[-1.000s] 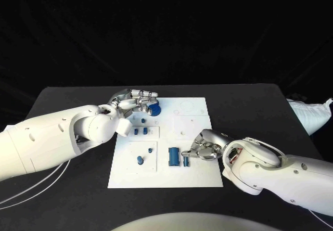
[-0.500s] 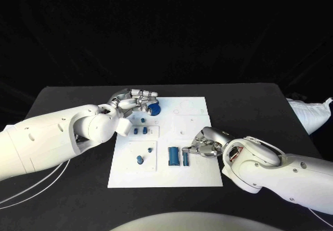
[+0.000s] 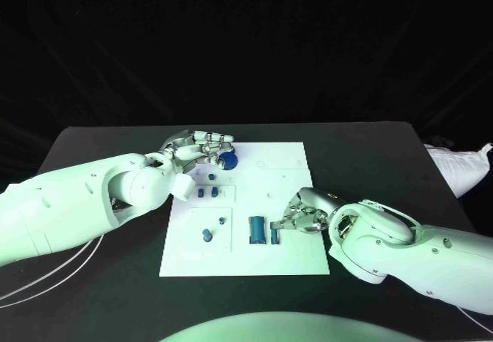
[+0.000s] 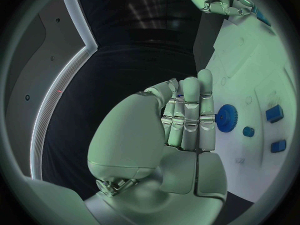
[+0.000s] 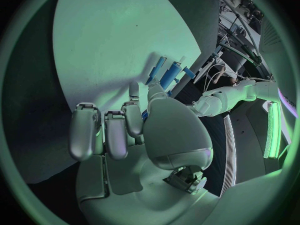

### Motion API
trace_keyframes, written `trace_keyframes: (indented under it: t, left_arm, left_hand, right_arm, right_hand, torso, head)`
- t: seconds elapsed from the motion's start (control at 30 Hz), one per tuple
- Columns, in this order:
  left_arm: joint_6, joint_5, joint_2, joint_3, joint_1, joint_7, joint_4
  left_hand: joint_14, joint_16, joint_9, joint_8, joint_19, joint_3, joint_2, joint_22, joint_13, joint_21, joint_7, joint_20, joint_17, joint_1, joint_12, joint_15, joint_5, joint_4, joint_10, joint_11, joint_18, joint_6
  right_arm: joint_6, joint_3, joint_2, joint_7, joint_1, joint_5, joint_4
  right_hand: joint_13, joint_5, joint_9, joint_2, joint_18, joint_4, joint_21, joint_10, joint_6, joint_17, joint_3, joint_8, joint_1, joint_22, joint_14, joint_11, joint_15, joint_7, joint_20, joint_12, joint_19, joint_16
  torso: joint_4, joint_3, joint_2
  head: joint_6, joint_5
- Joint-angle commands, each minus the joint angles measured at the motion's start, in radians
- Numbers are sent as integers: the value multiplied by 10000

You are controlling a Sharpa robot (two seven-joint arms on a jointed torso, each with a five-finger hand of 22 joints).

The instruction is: Assemble the parts on the task board

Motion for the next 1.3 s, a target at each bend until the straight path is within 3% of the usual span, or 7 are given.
trace_keyframes:
  t: [0.03, 0.4, 0.57, 0.9, 1.07, 1.2, 1.3]
  left_arm:
    - [191, -62, 10, 6, 1, 20, 23]
    - [186, -65, 7, 6, 1, 14, 30]
    - [184, -66, -2, 6, 1, 11, 33]
    - [171, -66, -9, 5, 1, 24, 25]
    - [109, 27, 25, 2, -15, 120, -8]
    - [-42, 269, 51, 2, -140, 311, -77]
    - [-169, 343, 44, 3, -225, 478, -185]
  left_hand:
    - [-72, -39, -16, 55, -1, 9, 69, -2, 14, -63, -12, 36, -10, -3, 35, 2, 25, -70, -67, 26, 113, -84]
    - [-81, -43, -17, 59, -6, 12, 72, -1, 14, -65, -11, 37, -19, 0, 42, 3, 27, -80, -79, 27, 114, -90]
    - [-81, -43, -17, 59, -6, 12, 72, -1, 14, -65, -11, 37, -19, 0, 42, 3, 27, -80, -79, 27, 114, -90]
    - [-95, -45, -20, 66, -13, 6, 73, 2, 15, -68, -5, 40, -33, -16, 54, 7, 25, -86, -98, 35, 112, -100]
    - [-155, -55, -33, 79, -60, -111, 42, -21, 8, -123, 13, 79, -62, -266, 78, 53, 8, 43, -183, 62, 99, -153]
    - [-644, -458, -50, 110, -418, -436, -106, -244, -8, -505, 40, 169, -277, -648, 115, 150, 2, 275, -319, 96, 96, -249]
    - [-1070, -977, -54, 173, -794, -653, -138, -571, -42, -987, 62, 245, -566, -649, 142, 212, -1, 318, -414, 154, 113, -298]
  right_arm:
    - [457, -13, 29, -290, -17, -528, -55]
    - [407, -13, 195, -393, -16, -813, -179]
    - [124, -12, 109, -211, -17, -769, -74]
    - [437, 56, -557, 2633, 401, 2380, 35]
    - [97, 66, -698, 4776, 940, 5245, -486]
    - [167, 70, -540, 6109, 1277, 7490, -1358]
    - [483, 72, -341, 6779, 1464, 8674, -2070]
  right_hand:
    - [-263, -224, 5, 267, -189, -148, 40, 87, -70, 1098, 47, 62, 458, 11, 763, -67, -102, -33, 9, -30, 51, 46]
    - [-177, -298, 12, 374, -189, -209, 36, 144, -39, 1082, 95, 74, 533, 9, 759, -74, -106, -41, 6, 78, 49, 34]
    - [-215, 272, 4, 267, -188, -103, 28, 123, -65, 1039, -61, 50, 302, 0, 750, -61, -97, -24, 10, -1, 46, 1]
    - [-1474, 904, -175, -1, -45, -114, -441, -892, -827, 548, -365, -399, 322, -783, 623, 224, 114, 330, 141, -1903, -333, -404]
    - [-3771, 1006, -371, 112, 385, -359, -1998, -2501, -1476, -1200, -434, -865, 759, -3179, 113, 489, 343, 640, 356, -5095, -1407, -1975]
    - [-5334, 1000, -532, 350, 934, -543, -4821, -3194, -1781, -4721, -382, -1220, 1266, -6705, -1046, 743, 563, 832, 511, -6864, -2927, -5674]
    - [-6449, 914, -618, 498, 898, -650, -6011, -3869, -1881, -6372, -223, -1371, 1688, -7464, -2013, 920, 754, 1058, 734, -8138, -3428, -7971]
  torso:
    - [-2, 0, 1]
    - [-2, 1, -10]
    - [-6, 1, -6]
    - [-9, -10, -47]
    - [-8, -37, -122]
    - [-23, -69, -256]
    - [-61, -81, -377]
  head:
    - [-10, -1]
    - [-22, -8]
    - [1, -12]
    - [95, -34]
    - [228, -92]
    - [387, -132]
    - [554, -86]
